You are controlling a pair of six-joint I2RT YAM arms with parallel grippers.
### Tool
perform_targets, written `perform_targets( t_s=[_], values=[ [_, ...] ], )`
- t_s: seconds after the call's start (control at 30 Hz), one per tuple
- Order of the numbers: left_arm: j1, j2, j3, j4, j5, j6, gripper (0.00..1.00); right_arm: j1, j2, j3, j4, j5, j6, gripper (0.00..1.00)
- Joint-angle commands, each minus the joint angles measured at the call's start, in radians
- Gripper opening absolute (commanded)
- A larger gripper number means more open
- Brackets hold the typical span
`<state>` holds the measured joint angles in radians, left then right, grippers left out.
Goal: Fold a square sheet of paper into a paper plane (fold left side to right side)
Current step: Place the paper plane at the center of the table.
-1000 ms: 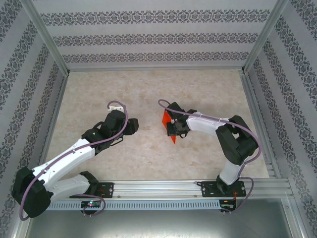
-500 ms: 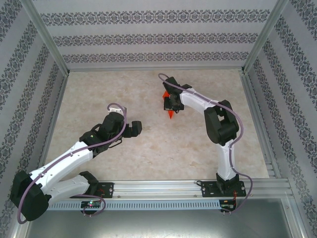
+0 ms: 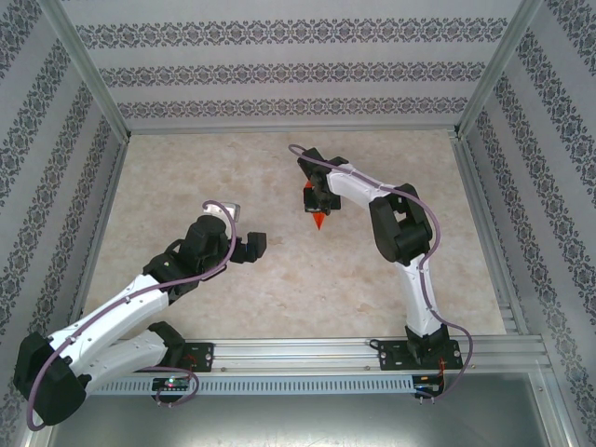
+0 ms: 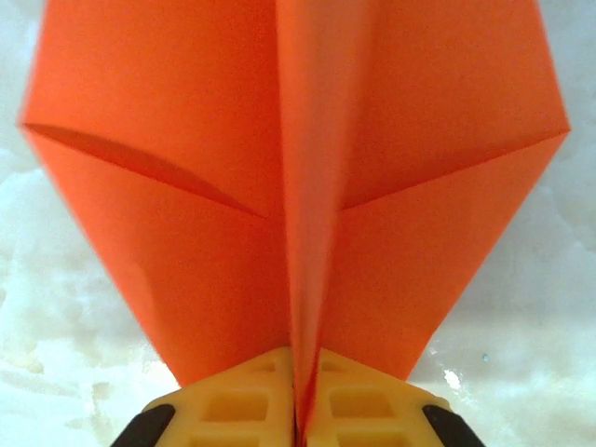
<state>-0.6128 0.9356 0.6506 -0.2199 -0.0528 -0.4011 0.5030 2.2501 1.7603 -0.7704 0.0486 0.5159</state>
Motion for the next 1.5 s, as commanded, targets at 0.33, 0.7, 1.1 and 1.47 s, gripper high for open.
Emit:
perform_targets(
  t_s=[0.33, 0.7, 1.1, 1.47],
  values=[
    [0.015, -0.014, -0.002, 0.055, -0.029, 0.055, 1.00, 0.020, 0.022, 0.034, -0.055, 0.022, -0.034, 0.17],
    [0.029, 0.015, 0.013, 0.003, -0.155, 0.001, 1.00, 0.044, -0.073, 0.007, -0.089, 0.078, -0.052, 0.33],
    [0.191, -0.007, 0.009, 0.016, -0.118, -0.047, 1.00, 0.054, -0.456, -0.231, -0.021, 0.167, -0.102, 0.53],
    [0.333, -0.008, -0.173, 0.393, -0.446, 0.185, 1.00, -0.132, -1.080, -0.903, 0.493, 0.270, -0.235, 0.98]
  ],
)
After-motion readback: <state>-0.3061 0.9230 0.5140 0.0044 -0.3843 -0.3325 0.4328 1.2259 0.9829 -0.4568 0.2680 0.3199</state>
